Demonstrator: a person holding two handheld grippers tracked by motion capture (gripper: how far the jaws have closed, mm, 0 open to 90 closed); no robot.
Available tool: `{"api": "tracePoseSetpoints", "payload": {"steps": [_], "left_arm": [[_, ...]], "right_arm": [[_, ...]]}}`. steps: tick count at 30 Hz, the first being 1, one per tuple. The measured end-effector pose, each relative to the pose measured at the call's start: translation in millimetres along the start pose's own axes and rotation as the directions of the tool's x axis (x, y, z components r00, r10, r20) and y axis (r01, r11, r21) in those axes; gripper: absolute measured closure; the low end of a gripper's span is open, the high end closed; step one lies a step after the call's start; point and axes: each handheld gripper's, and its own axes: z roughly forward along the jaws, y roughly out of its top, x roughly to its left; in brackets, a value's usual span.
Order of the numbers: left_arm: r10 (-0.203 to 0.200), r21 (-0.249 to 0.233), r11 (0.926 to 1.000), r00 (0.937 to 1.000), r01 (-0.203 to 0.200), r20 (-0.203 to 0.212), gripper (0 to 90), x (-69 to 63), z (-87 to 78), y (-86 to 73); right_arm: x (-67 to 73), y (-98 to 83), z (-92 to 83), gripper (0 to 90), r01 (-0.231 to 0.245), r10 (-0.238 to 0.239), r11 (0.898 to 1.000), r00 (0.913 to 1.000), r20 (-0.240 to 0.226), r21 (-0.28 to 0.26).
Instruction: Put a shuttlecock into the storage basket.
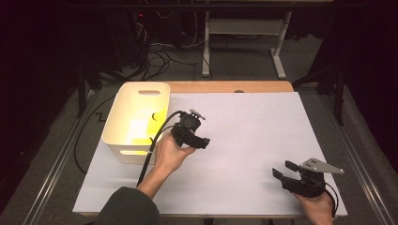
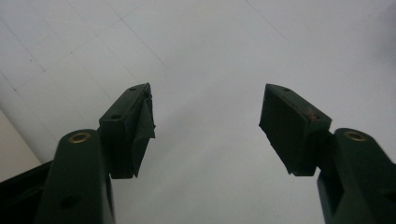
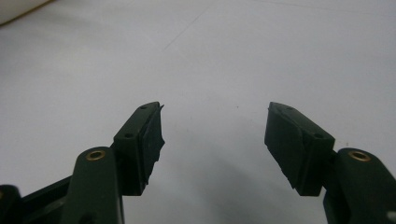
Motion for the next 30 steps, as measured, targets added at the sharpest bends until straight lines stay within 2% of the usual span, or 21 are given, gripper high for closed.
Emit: {"api": "tracePoseSetpoints", "payload": {"steps": [6,9,16,24,28,30], "left_arm": [[0.008,0.02,0.9998,1.0,-0.007,-0.004,35.6,-1.3,3.3,-5.0],[0.012,0.015,0.9998,0.9997,-0.012,-0.02,35.3,-2.9,1.6,-6.6],[0.013,0.003,0.9999,0.9999,-0.013,-0.008,35.3,-5.7,-0.2,-11.9],[0.007,0.015,0.9999,0.9999,-0.008,0.011,35.3,-4.5,3.2,-20.8],[0.008,-0.009,0.9999,0.9999,-0.008,0.011,36.4,-4.1,2.8,-25.6],[0.012,0.001,0.9999,0.9998,-0.012,0.018,36.4,-4.1,2.9,-27.4]], "right_arm": [[0.3,0.0,-0.3,37.5,0.0,0.0,1.0,1.0,0.0,0.003],[-0.1,-0.1,-0.1,37.4,-0.002,0.002,1.0,1.0,0.002,0.002],[0.2,-0.2,-0.7,37.4,-0.002,0.002,1.0,1.0,0.003,0.004],[0.0,-0.3,-0.8,37.5,-0.004,0.004,1.0,1.0,0.002,0.003],[0.1,-0.3,-0.9,37.5,-0.001,0.001,1.0,1.0,0.003,0.003],[-0.2,-0.4,-1.1,37.4,-0.004,0.004,1.0,1.0,0.003,0.001]]}}
